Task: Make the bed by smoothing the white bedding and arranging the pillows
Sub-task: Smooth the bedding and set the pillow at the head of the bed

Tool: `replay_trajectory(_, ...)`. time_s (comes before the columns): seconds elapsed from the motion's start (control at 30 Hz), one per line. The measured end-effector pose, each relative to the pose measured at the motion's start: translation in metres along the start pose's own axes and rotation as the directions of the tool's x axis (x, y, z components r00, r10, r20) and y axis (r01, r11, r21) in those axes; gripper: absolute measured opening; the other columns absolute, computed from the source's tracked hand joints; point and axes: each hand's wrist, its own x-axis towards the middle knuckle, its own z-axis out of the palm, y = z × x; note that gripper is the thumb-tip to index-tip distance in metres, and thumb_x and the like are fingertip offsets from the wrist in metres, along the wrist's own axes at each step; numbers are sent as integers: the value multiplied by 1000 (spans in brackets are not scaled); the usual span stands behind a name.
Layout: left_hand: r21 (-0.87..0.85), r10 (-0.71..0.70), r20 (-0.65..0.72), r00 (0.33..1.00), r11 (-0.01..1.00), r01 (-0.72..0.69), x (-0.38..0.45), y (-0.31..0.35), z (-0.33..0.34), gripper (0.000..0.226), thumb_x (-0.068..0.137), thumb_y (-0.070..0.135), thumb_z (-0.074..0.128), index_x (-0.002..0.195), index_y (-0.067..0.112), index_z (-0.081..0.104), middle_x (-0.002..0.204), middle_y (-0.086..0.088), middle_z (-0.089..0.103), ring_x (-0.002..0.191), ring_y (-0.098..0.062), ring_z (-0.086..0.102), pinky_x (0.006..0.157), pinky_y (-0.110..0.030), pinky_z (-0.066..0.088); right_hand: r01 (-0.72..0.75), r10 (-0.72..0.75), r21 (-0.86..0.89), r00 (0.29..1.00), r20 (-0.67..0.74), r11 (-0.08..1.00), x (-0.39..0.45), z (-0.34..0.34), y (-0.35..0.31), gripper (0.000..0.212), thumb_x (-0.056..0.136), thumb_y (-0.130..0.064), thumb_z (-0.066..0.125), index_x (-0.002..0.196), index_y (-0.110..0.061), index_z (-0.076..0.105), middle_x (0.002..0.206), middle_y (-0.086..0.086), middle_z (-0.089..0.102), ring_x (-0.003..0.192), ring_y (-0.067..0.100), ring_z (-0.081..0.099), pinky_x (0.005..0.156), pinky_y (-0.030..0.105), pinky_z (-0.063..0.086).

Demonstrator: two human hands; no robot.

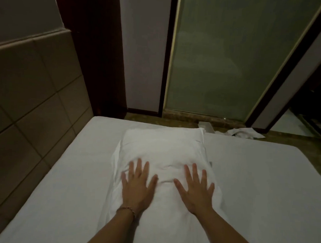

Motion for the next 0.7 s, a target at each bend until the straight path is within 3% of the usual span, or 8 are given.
replay_trajectory(0.07,-157,-227,-1,974,962,224,9,-15,-16,83,88,82,16,157,38,9,167,8,-2,152,-22,-8,119,-57,1,-92,89,55,995,46,994,8,-9,11,83,72,-94,3,140,-57,-28,160,-16,-27,150,28,-16,116,64,0)
replay_trajectory(0.13,-351,-451,98,887,819,455,17,-35,-25,106,72,95,30,157,33,14,166,0,9,152,-29,4,119,-59,10,-201,184,142,975,125,969,19,-16,22,94,65,-101,15,140,-62,-24,161,-13,-25,150,32,-10,114,66,3)
replay_trajectory(0.2,-467,-546,217,810,670,577,19,-48,-26,130,55,100,46,157,24,18,162,-12,19,147,-36,21,118,-57,20,-300,248,271,946,209,915,25,-18,31,106,56,-104,31,138,-65,-23,162,-7,-23,150,37,-3,112,68,3)
replay_trajectory(0.23,-524,-546,268,794,609,595,18,-50,-25,133,52,97,56,155,20,22,158,-16,26,142,-38,31,116,-53,27,-345,274,340,931,242,875,28,-17,35,113,52,-105,38,139,-64,-22,163,-4,-20,149,40,1,112,68,4)
replay_trajectory(0.33,-673,-504,332,798,466,574,15,-55,-9,108,63,78,74,146,17,40,140,-9,52,121,-31,54,101,-39,43,-479,364,504,877,313,719,34,-8,51,135,37,-104,51,145,-58,-16,165,8,-8,148,43,12,115,66,11)
replay_trajectory(0.43,-705,-476,305,825,470,532,18,-65,8,101,54,88,71,129,22,58,122,1,67,107,-22,64,98,-41,49,-550,399,581,835,379,600,40,8,69,154,25,-103,56,153,-45,-10,164,15,2,149,38,11,119,58,16)
replay_trajectory(0.57,-734,-482,292,826,441,517,28,-65,15,98,52,86,68,124,22,54,116,2,63,106,-25,60,93,-41,47,-573,407,594,819,404,565,53,27,72,161,21,-104,55,155,-39,-6,164,13,11,146,38,24,118,54,22)
replay_trajectory(0.7,-767,-443,296,846,418,487,41,-57,15,73,72,67,74,126,23,54,109,6,63,103,-20,61,91,-36,46,-572,409,614,819,402,544,67,36,67,157,27,-102,59,156,-38,-4,164,11,14,146,37,25,117,56,23)
